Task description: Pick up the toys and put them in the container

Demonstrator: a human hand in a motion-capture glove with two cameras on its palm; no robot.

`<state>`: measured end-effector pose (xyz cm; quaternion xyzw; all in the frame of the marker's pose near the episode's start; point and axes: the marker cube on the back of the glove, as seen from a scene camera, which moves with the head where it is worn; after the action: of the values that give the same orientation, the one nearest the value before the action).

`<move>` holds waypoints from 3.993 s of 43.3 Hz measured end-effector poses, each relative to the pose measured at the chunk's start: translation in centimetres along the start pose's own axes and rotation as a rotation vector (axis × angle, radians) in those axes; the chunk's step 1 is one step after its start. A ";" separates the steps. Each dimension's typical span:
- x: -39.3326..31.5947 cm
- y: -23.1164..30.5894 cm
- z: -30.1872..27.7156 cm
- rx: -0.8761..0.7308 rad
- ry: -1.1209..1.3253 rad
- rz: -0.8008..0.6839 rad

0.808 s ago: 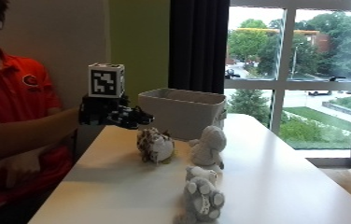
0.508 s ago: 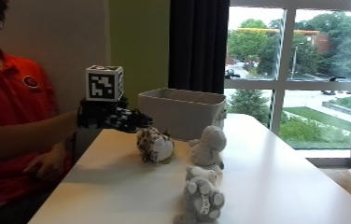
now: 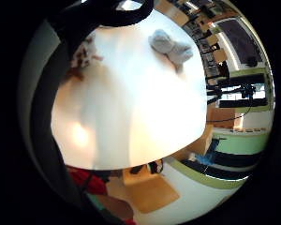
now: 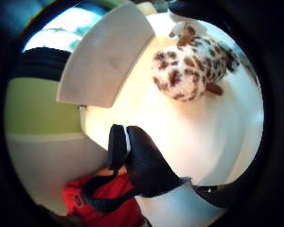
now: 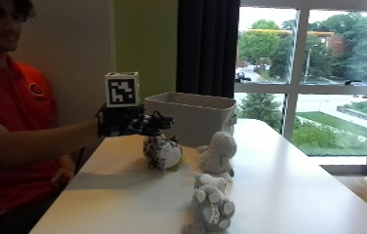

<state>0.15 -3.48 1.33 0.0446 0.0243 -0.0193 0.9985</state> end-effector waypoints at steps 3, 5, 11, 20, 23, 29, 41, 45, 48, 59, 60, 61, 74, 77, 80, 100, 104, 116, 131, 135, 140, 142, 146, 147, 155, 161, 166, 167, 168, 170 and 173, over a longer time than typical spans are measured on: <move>-0.1 -1.2 0.6 -0.001 0.006 0.023; -0.4 -2.0 1.1 -0.009 -0.005 0.022; -0.9 -3.7 2.9 -0.032 -0.001 0.025; -1.2 -5.8 5.5 -0.086 -0.016 0.029; -1.2 -6.2 6.4 -0.118 -0.035 0.023; -1.8 -6.6 7.2 -0.142 -0.024 -0.013; -1.8 -7.3 7.1 -0.117 0.050 0.015; -1.8 -7.8 7.3 -0.027 0.091 0.004; -1.5 -8.1 7.1 0.033 0.087 -0.029; -1.3 -7.3 4.5 0.074 -0.057 -0.009; -1.4 -7.2 4.2 0.075 -0.060 -0.012; -1.6 -7.2 3.8 0.076 -0.061 -0.013; -4.1 -9.4 -2.6 0.111 -0.030 -0.018; -3.9 -10.1 -3.9 0.123 0.055 -0.012; -4.9 -10.7 -5.7 0.131 0.007 -0.072; -13.2 -16.1 -12.3 0.187 -0.068 -0.129; -15.4 -17.2 -13.0 0.180 -0.052 -0.181; -23.0 -19.2 -13.5 0.141 -0.087 -0.238; -25.6 -19.2 -12.4 0.059 -0.109 -0.300; -23.9 -18.7 -12.4 0.063 -0.123 -0.312; -21.5 -18.3 -12.4 0.059 -0.116 -0.275; -20.4 -18.1 -12.3 0.056 -0.113 -0.258; -17.0 -17.8 -11.8 0.062 -0.111 -0.220; -16.0 -17.8 -11.7 0.064 -0.111 -0.211; -7.3 -16.9 -10.3 0.058 -0.059 -0.110; -0.8 -16.1 -8.7 0.032 0.006 0.020; 4.5 -15.3 -6.8 0.000 0.050 0.094; 5.5 -15.1 -6.5 -0.009 0.051 0.105; 6.4 -15.0 -6.1 -0.017 0.050 0.128; 8.1 -14.9 -5.4 -0.027 0.041 0.197; 10.2 -14.7 -4.5 -0.036 0.007 0.255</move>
<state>9.53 -18.04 -4.92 0.0295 0.0225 0.1083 0.9934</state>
